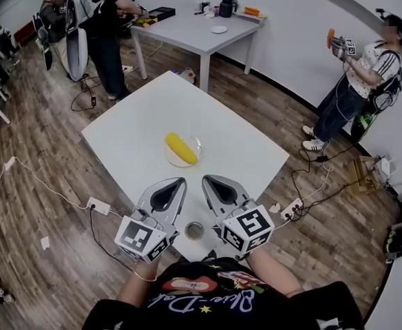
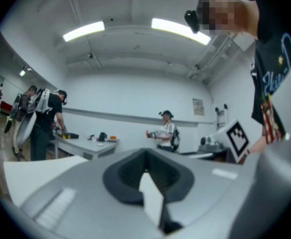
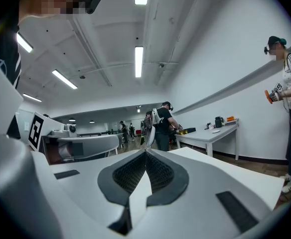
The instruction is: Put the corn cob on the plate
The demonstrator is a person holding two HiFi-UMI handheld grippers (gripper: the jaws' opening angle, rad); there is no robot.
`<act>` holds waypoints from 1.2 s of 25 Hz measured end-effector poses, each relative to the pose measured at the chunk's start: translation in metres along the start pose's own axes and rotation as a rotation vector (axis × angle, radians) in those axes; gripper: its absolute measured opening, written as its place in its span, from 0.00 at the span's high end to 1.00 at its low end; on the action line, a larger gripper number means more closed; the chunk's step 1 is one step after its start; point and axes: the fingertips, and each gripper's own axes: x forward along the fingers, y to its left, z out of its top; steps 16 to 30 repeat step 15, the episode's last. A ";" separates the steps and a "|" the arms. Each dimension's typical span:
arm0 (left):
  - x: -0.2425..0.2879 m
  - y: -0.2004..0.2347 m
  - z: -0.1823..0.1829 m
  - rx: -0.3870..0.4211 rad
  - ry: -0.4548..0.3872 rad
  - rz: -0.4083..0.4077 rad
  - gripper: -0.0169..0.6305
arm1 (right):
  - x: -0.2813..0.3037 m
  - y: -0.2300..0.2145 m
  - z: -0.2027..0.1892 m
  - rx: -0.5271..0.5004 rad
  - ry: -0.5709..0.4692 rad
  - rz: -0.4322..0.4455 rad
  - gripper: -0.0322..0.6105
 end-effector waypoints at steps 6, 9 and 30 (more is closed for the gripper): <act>-0.003 0.002 0.003 0.006 0.000 0.004 0.99 | 0.000 0.001 -0.004 0.024 0.014 -0.004 0.93; -0.005 0.002 0.003 0.013 0.007 0.004 0.99 | 0.002 0.004 -0.005 0.029 0.014 -0.002 0.93; -0.007 0.001 0.001 0.014 -0.002 0.004 0.99 | 0.002 0.006 -0.009 0.035 0.025 0.007 0.93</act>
